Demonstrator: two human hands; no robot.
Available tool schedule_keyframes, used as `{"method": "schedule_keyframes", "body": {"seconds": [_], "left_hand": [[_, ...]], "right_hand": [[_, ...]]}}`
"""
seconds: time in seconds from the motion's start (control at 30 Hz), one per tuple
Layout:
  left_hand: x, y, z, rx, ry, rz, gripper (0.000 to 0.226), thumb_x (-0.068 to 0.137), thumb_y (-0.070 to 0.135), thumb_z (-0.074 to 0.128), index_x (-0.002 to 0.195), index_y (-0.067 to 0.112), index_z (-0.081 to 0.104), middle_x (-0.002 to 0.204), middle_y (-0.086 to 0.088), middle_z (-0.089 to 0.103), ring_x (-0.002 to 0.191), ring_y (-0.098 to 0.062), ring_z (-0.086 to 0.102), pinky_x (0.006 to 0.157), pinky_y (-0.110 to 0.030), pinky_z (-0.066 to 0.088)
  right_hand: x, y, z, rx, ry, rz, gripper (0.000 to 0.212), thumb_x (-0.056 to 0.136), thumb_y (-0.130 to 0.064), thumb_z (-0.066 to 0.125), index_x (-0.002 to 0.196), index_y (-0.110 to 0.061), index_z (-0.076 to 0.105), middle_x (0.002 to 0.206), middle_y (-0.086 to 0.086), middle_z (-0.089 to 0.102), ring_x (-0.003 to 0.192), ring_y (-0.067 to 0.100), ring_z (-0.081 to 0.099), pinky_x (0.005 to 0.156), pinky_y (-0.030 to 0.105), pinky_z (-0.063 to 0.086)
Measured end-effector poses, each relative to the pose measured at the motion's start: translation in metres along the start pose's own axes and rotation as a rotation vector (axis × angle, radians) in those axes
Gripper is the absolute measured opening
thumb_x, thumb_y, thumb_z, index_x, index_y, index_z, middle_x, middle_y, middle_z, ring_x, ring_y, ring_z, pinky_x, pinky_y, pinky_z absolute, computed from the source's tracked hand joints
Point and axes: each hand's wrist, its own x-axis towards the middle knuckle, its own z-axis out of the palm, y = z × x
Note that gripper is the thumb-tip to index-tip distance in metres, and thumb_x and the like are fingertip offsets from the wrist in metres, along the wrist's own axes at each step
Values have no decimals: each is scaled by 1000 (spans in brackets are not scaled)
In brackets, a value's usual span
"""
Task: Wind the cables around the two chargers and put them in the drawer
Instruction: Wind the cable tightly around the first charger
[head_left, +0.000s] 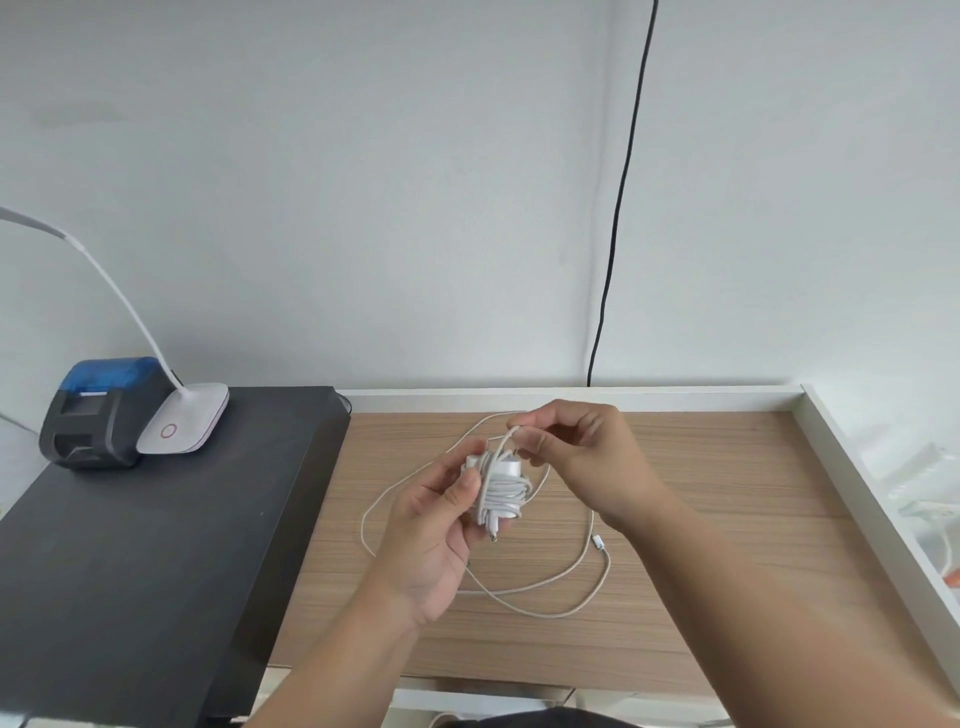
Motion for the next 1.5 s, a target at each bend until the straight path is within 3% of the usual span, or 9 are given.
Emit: {"method": "schedule_keyframes", "body": {"seconds": [0.1,0.37,0.6,0.73,0.9,1.0,1.1,1.23,1.5], "left_hand": [[-2,-3,3,-76,-13,-29,24,83,12,56,99,12,74,103,-14,70,86,-25,70,59,-30,59],[-3,-2,3,-12,-50,-2,40,86,9,51,125,14,59,110,-11,70,94,-26,68,66,-29,57],[-4,-6,2,157,-37,-2,35,89,19,53,124,23,55,123,-7,63,99,-23,64,81,-38,52],[-5,-2,-1,355,-49,-42,35,87,35,55,122,33,59,126,-4,62,100,-22,63,71,-34,54],[-9,0,1,236,-41,-68,37,85,28,58,122,29,61,116,-8,67,87,-26,69,61,-31,56],[-9,1,1,278,-46,-39,37,83,24,61,121,24,63,112,-9,66,79,-19,67,57,-28,54],[-7,10,-3,380,-75,-15,36,83,26,69,118,25,65,110,-7,67,82,-18,65,59,-30,55],[-4,18,-8,400,-120,7,33,83,21,65,116,23,64,114,-3,67,92,-21,66,65,-32,58],[-2,10,-16,142,-165,-40,47,80,14,70,126,13,58,122,-12,64,102,-25,67,77,-34,57]], "right_hand": [[-6,1,7,201,26,90,9,84,2,67,89,-2,73,81,16,73,68,18,65,66,26,55],[-13,-2,15,96,114,75,9,83,-2,68,77,-6,74,61,0,68,56,11,56,54,21,46],[-23,2,21,207,174,97,13,86,-4,67,78,-11,75,82,15,74,68,22,64,64,34,57],[-26,0,22,216,220,68,16,87,-4,67,77,-14,73,69,6,73,60,14,65,59,27,55],[-23,3,23,81,237,66,8,86,-13,70,81,-18,74,68,11,72,58,19,63,63,40,58],[-17,1,18,-141,259,-31,9,83,-17,72,81,-25,73,68,0,71,63,21,64,62,30,55],[-12,-5,13,-270,212,-64,9,83,-19,72,80,-27,72,73,-4,71,64,12,61,60,19,48],[-12,-6,11,-303,109,9,6,84,-22,71,80,-26,73,76,2,73,62,14,59,62,26,50],[-17,-9,13,-39,8,71,7,85,-10,70,82,-14,75,76,6,74,64,18,63,64,31,56]]}}
